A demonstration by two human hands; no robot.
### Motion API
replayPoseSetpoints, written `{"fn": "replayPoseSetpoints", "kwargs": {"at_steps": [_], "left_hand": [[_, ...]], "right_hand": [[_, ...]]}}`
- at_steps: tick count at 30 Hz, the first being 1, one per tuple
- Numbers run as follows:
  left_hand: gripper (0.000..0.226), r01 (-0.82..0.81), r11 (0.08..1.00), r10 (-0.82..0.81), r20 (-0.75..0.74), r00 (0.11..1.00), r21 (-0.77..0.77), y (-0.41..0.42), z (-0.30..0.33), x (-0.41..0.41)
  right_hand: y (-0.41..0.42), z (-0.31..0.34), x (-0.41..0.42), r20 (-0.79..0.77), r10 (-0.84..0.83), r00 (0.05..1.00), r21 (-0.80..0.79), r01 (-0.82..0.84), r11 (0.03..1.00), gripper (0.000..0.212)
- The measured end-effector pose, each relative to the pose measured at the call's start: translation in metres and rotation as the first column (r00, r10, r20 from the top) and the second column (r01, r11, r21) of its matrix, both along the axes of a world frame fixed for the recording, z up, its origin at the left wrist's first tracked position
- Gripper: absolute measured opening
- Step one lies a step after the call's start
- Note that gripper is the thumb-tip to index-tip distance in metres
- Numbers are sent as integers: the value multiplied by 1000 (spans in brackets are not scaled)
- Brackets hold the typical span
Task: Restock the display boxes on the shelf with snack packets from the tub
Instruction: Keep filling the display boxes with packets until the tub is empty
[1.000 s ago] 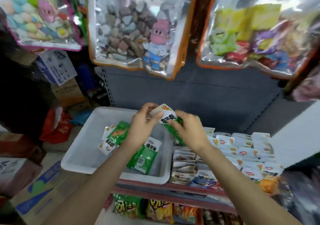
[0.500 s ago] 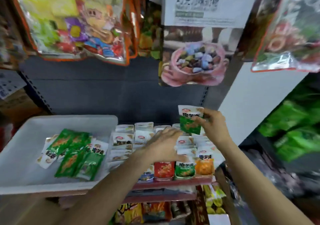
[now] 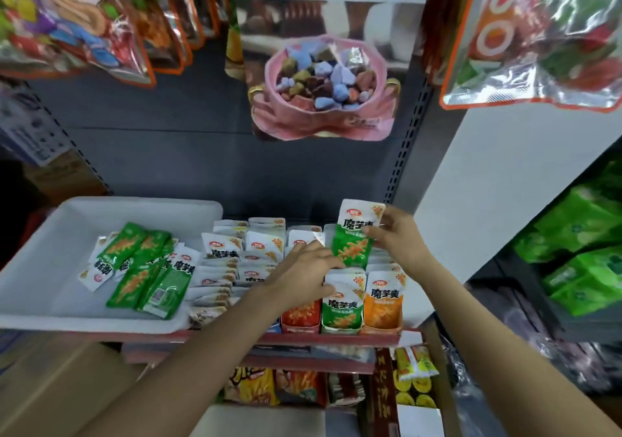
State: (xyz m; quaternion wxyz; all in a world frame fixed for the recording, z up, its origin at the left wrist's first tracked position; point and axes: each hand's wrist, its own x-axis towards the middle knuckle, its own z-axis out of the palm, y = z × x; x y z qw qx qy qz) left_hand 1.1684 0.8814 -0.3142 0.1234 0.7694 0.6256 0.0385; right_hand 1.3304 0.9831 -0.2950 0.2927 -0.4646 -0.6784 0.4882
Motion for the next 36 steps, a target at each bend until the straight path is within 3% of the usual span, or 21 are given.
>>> {"fn": "replayPoseSetpoints", "kwargs": {"at_steps": [2,5,10,14,19,24,30,36], "left_hand": [[48,-8,1000,8,8,1000,11,-1,2,0],[47,-26,1000,25,28,999,9,-3,6,-1],[46,-37,999,37,40,999,8,-1,5,-1],[49,-41,999,41,20,999,10,1,4,-4],[46,-56,998,55,48,997,15,2,3,-6],[51,-64,998,63,46,997,3,0,0,-7],[45,-90,993,80,128,989,71,-14,6,-26],[23,-305,907,211,313,926,291,-51,13,-84]], "right_hand": [[1,-5,-4,132,52,990,77,-63,995,30],[2,-4,-8,177,43,983,158,-71,985,37],[2,-14,-12,198,33,980,176,-69,982,28],[-1,-25,-10,428,114,897,132,-187,973,35],[0,-24,-11,423,138,896,243,-259,935,20],[2,-25,-16,642,186,744,191,-389,901,27],[-13,-11,-37,529,80,845,272,-258,927,26],[-48,8,-103,411,168,896,341,-322,883,24]]}}
